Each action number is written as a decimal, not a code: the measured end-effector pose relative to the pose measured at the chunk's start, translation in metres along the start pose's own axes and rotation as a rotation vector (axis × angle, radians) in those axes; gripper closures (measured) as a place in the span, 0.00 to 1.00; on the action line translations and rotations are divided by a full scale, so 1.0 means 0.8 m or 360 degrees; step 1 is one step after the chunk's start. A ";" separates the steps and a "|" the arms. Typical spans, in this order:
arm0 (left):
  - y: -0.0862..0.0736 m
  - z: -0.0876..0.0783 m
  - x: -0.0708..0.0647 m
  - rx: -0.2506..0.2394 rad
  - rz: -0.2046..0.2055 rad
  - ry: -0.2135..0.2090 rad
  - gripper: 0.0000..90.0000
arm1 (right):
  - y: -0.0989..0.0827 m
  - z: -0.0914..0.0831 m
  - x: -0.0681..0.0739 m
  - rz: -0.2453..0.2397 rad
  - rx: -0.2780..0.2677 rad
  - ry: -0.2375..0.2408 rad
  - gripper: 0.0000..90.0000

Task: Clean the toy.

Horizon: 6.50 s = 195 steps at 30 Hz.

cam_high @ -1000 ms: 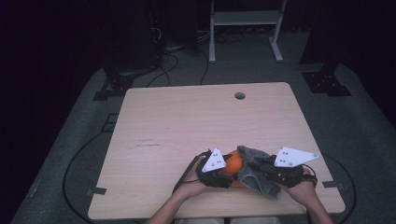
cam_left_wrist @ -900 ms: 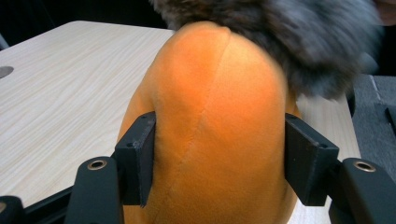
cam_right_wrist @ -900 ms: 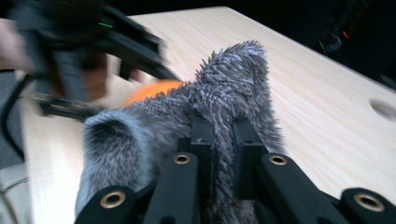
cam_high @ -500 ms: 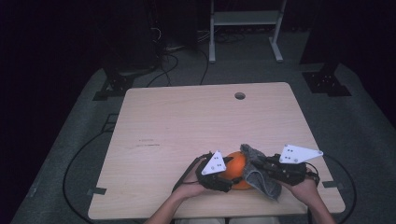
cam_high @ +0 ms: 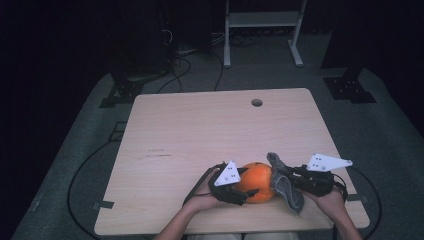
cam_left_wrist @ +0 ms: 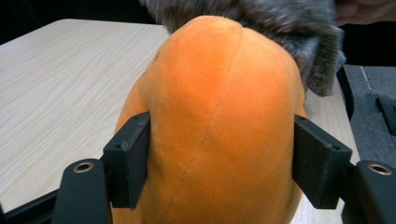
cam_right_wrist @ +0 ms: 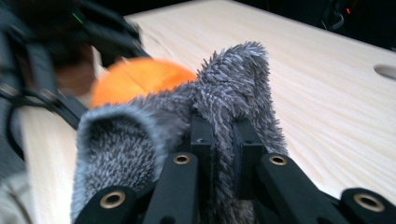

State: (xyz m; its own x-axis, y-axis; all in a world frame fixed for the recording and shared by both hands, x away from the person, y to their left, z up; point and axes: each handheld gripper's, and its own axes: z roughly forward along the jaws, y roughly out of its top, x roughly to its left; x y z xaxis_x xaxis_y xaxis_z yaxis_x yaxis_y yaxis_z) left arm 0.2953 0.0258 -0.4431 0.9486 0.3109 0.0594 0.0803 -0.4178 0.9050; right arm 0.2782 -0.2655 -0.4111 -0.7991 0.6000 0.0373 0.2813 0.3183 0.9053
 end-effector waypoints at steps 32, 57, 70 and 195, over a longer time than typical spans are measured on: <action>-0.005 0.002 0.004 -0.0017 -0.0046 0.0003 0.15 | 0.006 0.008 0.007 -0.0020 0.0012 0.0045 0.90; 0.018 -0.010 -0.007 -0.0078 0.0022 0.0162 0.41 | 0.030 0.003 0.035 -0.0134 -0.0129 0.0065 0.90; 0.021 -0.008 -0.008 0.0053 0.0087 0.0199 0.36 | 0.029 0.021 0.032 -0.0098 -0.0110 0.0050 0.90; 0.013 -0.009 0.012 0.0158 -0.0071 -0.0002 0.54 | -0.060 -0.002 -0.052 0.0281 0.0082 -0.0243 0.43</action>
State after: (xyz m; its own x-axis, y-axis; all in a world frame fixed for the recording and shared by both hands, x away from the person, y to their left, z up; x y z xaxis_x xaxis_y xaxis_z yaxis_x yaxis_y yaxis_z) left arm 0.3033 0.0309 -0.4302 0.9437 0.3302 0.0195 0.1523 -0.4861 0.8605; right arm 0.2970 -0.3068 -0.4554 -0.6464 0.7526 0.1252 0.4396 0.2332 0.8674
